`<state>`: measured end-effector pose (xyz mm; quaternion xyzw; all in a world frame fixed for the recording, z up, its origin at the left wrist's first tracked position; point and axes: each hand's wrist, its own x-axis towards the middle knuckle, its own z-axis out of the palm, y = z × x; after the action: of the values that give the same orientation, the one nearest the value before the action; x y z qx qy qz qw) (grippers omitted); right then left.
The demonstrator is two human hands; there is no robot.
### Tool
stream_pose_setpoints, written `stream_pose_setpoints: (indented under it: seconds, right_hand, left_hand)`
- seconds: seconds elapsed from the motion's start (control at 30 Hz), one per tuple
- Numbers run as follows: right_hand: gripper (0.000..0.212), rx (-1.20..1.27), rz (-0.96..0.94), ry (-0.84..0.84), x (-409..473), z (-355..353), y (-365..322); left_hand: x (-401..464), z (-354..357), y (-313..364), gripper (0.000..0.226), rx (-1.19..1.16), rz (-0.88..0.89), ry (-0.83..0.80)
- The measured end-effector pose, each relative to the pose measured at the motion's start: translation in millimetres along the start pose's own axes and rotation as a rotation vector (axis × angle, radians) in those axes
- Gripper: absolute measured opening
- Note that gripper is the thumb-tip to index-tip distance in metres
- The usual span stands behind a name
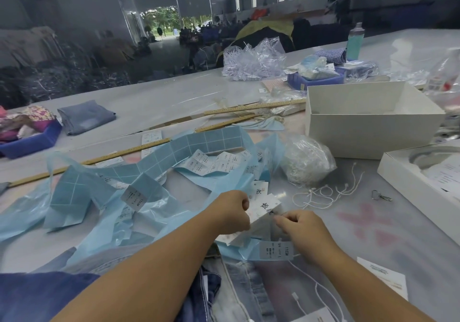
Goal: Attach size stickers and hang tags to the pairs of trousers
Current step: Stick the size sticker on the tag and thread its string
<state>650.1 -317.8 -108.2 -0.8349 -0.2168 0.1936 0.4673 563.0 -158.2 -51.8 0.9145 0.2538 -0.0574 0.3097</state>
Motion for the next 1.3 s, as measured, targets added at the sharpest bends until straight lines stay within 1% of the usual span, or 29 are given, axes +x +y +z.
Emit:
stream_pose_setpoints:
  seconds: [0.07,0.1,0.17,0.23,0.27,0.33,0.43,0.5,0.53,0.57,0.6,0.67,0.7,0.73,0.8,0.87,0.9,0.93,1.0,1.03,1.07,1.1,1.17,1.2,1.23,1.3]
  right_hand:
    - [0.043,0.033,-0.013,0.008,1.1,-0.4,-3.4]
    - [0.046,0.041,-0.02,-0.002,1.1,-0.2,-5.5]
    - [0.042,0.066,-0.011,-0.042,1.9,2.2,-10.8]
    - [0.028,0.113,0.01,-0.073,3.4,6.0,-16.6]
    - [0.025,0.114,0.013,-0.074,3.7,8.1,-19.3]
    - [0.025,0.089,0.022,-0.056,4.4,12.5,-22.7]
    - [0.028,0.007,0.021,-0.027,3.2,14.3,-24.7]
    - [0.031,-0.114,-0.028,0.026,1.2,9.9,-28.2]
    - [0.034,-0.132,-0.068,0.068,-0.8,6.0,-32.4]
    - [0.036,-0.087,-0.111,0.099,-2.8,1.4,-38.7]
    - [0.037,0.036,-0.142,0.103,-5.5,-3.8,-46.5]
    - [0.044,0.389,-0.192,0.01,-17.5,-14.6,-71.4]
    - [0.049,0.52,-0.22,-0.061,-26.4,-19.8,-85.0]
    - [0.052,0.595,-0.248,-0.121,-35.4,-24.0,-97.9]
    - [0.056,0.622,-0.297,-0.203,-53.7,-30.0,-119.7]
    - [0.058,0.633,-0.331,-0.277,-72.3,-32.6,-138.0]
    - [0.056,0.664,-0.347,-0.323,-81.7,-32.8,-144.7]
    - [0.049,0.7,-0.359,-0.367,-91.5,-32.6,-151.1]
    - [0.027,0.761,-0.37,-0.438,-111.2,-30.4,-161.3]
    - [0.019,0.775,-0.384,-0.46,-120.5,-28.8,-165.2]
    - [0.015,0.765,-0.408,-0.467,-130.1,-27.3,-169.3]
    - [0.017,0.744,-0.446,-0.465,-139.8,-26.3,-174.0]
    - [0.027,0.714,-0.519,-0.438,-159.5,-26.6,-184.9]
    - [0.029,0.697,-0.548,-0.423,-169.5,-28.0,-191.4]
    - [0.03,0.677,-0.573,-0.424,-178.8,-29.5,-197.2]
    - [0.03,0.641,-0.607,-0.494,-196.3,-30.2,-206.3]
  left_hand:
    - [-0.7,-3.7,2.4,0.028,-0.156,-0.015,0.021]
    - [-1.9,-4.9,3.9,0.026,-0.206,-0.006,0.036]
    - [-5.7,-6.2,7.4,0.024,-0.276,0.02,0.029]
    - [-9.4,-6.0,10.7,0.023,-0.336,0.041,0.016]
    - [-11.3,-6.4,11.7,0.023,-0.363,0.042,0.021]
    - [-14.7,-11.5,13.2,0.022,-0.412,0.035,0.06]
    - [-20.3,-25.6,15.6,0.02,-0.386,0.03,0.177]
    - [-27.9,-35.6,20.3,0.018,-0.325,0.05,0.285]
    - [-33.4,-40.4,24.0,0.017,-0.303,0.069,0.345]
    - [-40.5,-44.4,28.3,0.017,-0.278,0.101,0.402]
    - [-48.1,-47.3,33.9,0.016,-0.234,0.147,0.453]
    - [-66.3,-51.0,46.9,0.014,-0.109,0.281,0.552]
    - [-76.3,-51.6,52.8,0.015,-0.036,0.357,0.6]
    - [-87.4,-51.3,58.6,0.02,0.044,0.427,0.64]
    - [-111.8,-51.0,69.6,0.03,0.172,0.516,0.659]
    - [-137.1,-52.0,76.9,0.033,0.223,0.54,0.637]
    - [-149.1,-53.2,77.5,0.034,0.223,0.532,0.639]
    - [-161.2,-56.3,76.8,0.03,0.202,0.517,0.635]
    - [-185.7,-65.8,72.5,0.013,0.074,0.477,0.56]
    - [-197.6,-70.7,68.2,0.013,-0.008,0.456,0.528]
    - [-210.2,-74.9,62.5,0.018,-0.064,0.444,0.538]
    - [-222.6,-79.8,56.5,0.02,-0.076,0.439,0.602]
    - [-245.9,-90.5,46.2,0.011,-0.064,0.417,0.79]
    - [-256.7,-96.8,43.0,0.011,-0.085,0.396,0.861]
    - [-266.0,-103.4,41.6,0.015,-0.143,0.382,0.893]
    - [-282.5,-115.4,44.2,0.028,-0.318,0.373,0.87]
